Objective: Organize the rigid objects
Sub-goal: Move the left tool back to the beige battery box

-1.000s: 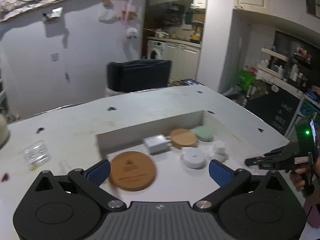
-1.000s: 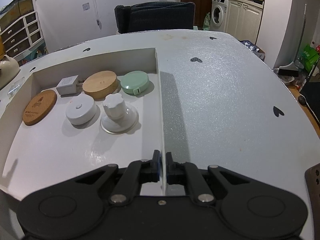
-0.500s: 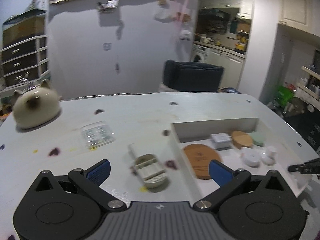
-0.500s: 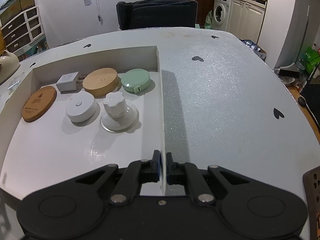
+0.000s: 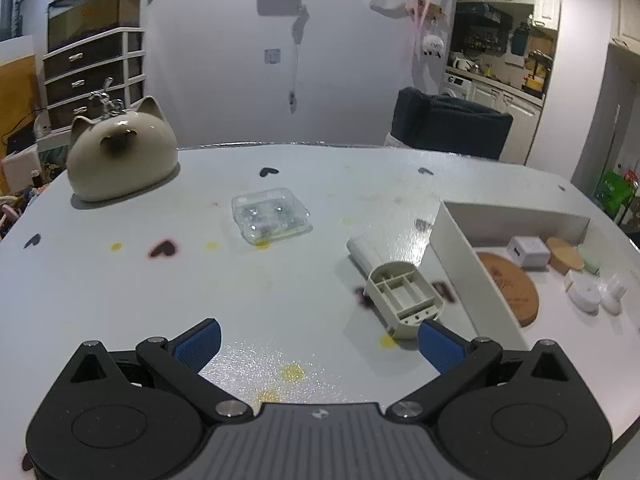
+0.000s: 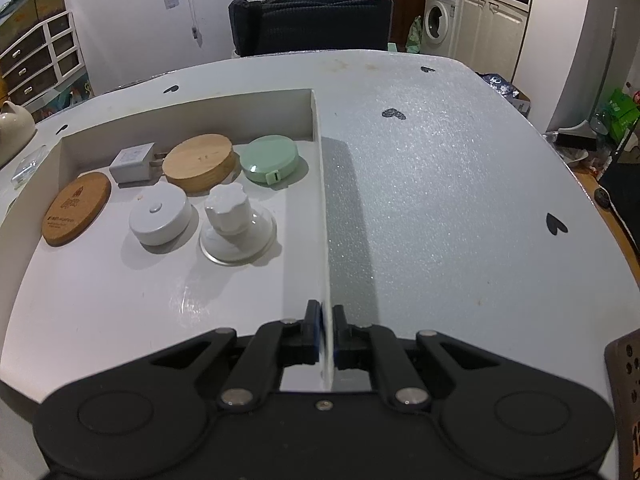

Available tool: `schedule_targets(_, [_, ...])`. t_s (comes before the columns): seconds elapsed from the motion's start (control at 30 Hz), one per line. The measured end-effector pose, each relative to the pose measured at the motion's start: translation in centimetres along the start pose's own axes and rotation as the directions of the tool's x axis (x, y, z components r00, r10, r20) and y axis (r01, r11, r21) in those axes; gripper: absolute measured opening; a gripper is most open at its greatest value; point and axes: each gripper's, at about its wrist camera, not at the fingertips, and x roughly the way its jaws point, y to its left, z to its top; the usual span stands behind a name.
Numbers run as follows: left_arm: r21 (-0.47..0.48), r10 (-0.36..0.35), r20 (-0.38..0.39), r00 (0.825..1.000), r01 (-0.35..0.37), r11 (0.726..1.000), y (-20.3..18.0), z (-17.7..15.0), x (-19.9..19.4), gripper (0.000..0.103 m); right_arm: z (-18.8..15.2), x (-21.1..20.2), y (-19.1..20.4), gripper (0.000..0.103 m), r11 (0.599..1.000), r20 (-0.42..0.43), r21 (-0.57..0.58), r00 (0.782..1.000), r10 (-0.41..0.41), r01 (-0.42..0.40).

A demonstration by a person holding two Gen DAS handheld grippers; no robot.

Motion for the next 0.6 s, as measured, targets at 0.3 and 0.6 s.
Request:
schedule_targets(0.3, [0.241,-0.164,0.02,0.986,0.154,0.958,-2.5,-0.9,2.6,0.097,0.0,0.0,0.0,0.008,1.0,-0.002,0.014,1.0,-0.005,0.005])
schedule_targets(0.6, [0.414,-0.239,0.001,0.971,0.217,0.884,-3.4,0.6,5.5,0.088,0.0,0.0,0.0,0.008,1.0,-0.006,0.027,1.0,-0.01,0.01])
